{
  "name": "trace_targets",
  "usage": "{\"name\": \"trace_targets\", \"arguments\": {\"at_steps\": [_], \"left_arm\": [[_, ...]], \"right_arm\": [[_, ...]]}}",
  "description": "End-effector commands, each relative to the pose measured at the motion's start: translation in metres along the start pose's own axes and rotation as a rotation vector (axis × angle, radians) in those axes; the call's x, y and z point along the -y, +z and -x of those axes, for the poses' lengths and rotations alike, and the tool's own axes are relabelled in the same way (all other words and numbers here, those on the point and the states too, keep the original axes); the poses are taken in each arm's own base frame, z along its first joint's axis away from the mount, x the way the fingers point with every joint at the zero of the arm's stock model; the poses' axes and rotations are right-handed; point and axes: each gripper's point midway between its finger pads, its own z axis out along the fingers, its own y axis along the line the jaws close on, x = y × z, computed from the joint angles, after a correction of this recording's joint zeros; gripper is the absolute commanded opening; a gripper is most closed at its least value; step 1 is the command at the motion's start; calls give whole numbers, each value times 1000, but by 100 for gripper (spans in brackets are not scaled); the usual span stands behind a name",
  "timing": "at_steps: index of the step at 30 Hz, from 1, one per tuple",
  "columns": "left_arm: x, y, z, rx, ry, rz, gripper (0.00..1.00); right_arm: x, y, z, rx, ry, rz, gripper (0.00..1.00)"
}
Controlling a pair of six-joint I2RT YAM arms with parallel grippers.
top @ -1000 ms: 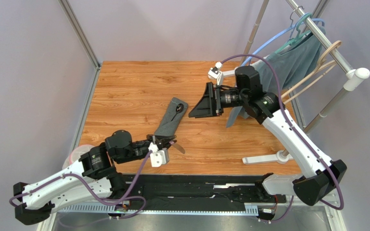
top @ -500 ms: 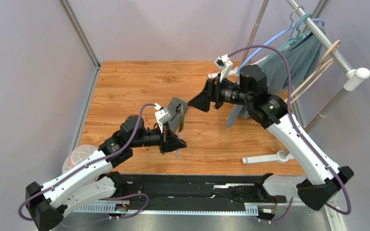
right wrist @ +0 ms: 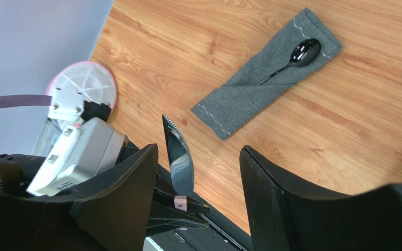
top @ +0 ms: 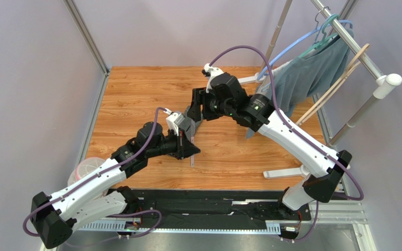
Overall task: Fold the napkin into a case and place the utensils inside
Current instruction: Pass from the left arm to the right, then insert the knife into the folded napkin.
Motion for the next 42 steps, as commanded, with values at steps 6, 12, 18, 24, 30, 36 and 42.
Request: {"name": "trace_targets", "arguments": {"at_steps": [6, 12, 18, 24, 30, 36, 42], "left_arm": [[15, -7, 25, 76, -26, -30, 0], [11, -6, 24, 62, -36, -10, 0], [6, -9, 26, 70, -33, -7, 0], [-15, -17, 36, 105, -62, 43, 17], [-84, -68, 58, 303, -119, 366, 80], [-116, -92, 68, 510, -179, 505, 44], [-139, -61, 54, 445, -249, 510, 9]], "right_arm": [[-6, 1, -10, 2, -24, -60, 53], [-15, 13, -19, -28, -25, -42, 46], [-19, 26, -20, -48, -19, -40, 30], [-22, 47, -12, -61, -7, -62, 0], [20, 88, 20, -32, 59, -196, 0], [75, 127, 56, 18, 128, -301, 0], [129, 176, 74, 73, 206, -393, 0]]}}
